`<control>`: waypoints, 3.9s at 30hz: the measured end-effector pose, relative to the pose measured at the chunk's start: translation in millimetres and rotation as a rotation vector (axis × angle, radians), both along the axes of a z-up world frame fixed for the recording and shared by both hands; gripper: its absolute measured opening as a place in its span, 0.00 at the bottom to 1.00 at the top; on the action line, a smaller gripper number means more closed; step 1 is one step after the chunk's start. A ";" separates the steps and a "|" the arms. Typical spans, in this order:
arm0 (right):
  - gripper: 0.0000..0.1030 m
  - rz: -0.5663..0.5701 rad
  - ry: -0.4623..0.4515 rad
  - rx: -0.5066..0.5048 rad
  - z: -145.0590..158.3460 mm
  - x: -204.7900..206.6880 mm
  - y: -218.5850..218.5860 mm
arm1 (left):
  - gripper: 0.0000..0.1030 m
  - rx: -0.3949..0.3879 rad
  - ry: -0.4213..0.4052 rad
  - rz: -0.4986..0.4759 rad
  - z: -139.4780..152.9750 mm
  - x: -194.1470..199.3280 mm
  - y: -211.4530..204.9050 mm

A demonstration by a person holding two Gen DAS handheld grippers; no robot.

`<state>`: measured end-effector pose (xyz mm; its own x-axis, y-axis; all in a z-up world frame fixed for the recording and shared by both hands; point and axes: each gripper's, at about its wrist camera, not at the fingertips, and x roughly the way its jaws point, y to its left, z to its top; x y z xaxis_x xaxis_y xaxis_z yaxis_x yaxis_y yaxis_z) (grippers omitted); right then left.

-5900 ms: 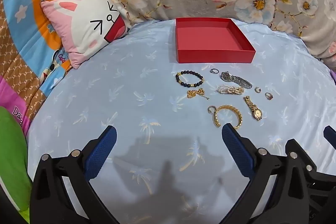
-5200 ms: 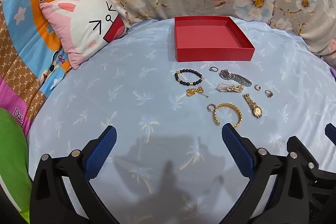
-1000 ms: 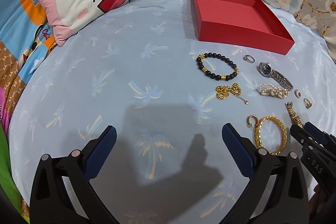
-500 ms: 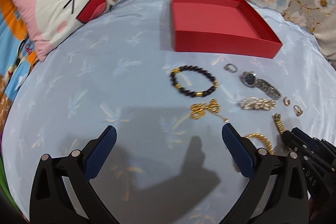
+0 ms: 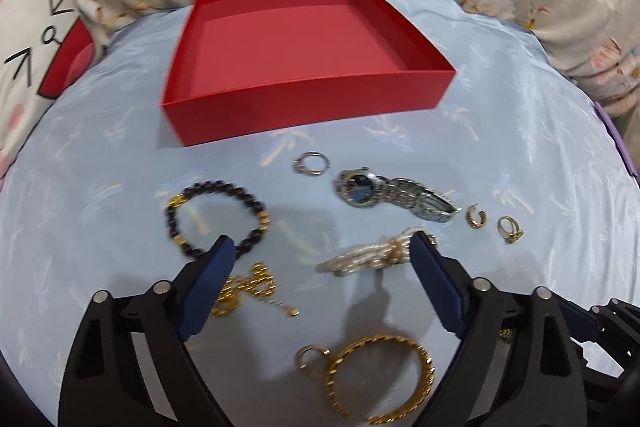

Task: Organize jewelry
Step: 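Grasp the pearl bracelet with the left tool while the right tool holds the gold watch, then carry the pearl bracelet and gold watch with both tools over the red box, then open both tools to drop the items into the red box, then withdraw, then grasp the gold twisted bangle with the left tool while the right tool grasps the silver watch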

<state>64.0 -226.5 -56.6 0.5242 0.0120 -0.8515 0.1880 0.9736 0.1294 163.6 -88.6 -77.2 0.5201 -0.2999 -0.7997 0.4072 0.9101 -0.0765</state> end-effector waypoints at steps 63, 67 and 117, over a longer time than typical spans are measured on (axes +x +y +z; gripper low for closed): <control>0.25 0.073 -0.161 0.031 44.4 350.0 -41.0 | 0.60 -0.097 -0.097 0.157 44.9 276.4 5.8; 0.37 0.078 -0.216 0.026 64.2 300.2 -40.8 | 0.67 -0.128 -0.077 0.193 50.8 252.9 30.3; 0.43 0.063 -0.039 0.004 7.5 -7.7 -13.6 | 0.54 0.009 0.000 -0.038 -15.0 -82.1 16.4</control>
<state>56.3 -240.1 -49.1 0.5553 0.0489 -0.8302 0.1215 0.9828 0.1392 81.5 -72.2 -92.1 0.5084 -0.3126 -0.8024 0.4415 0.8946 -0.0687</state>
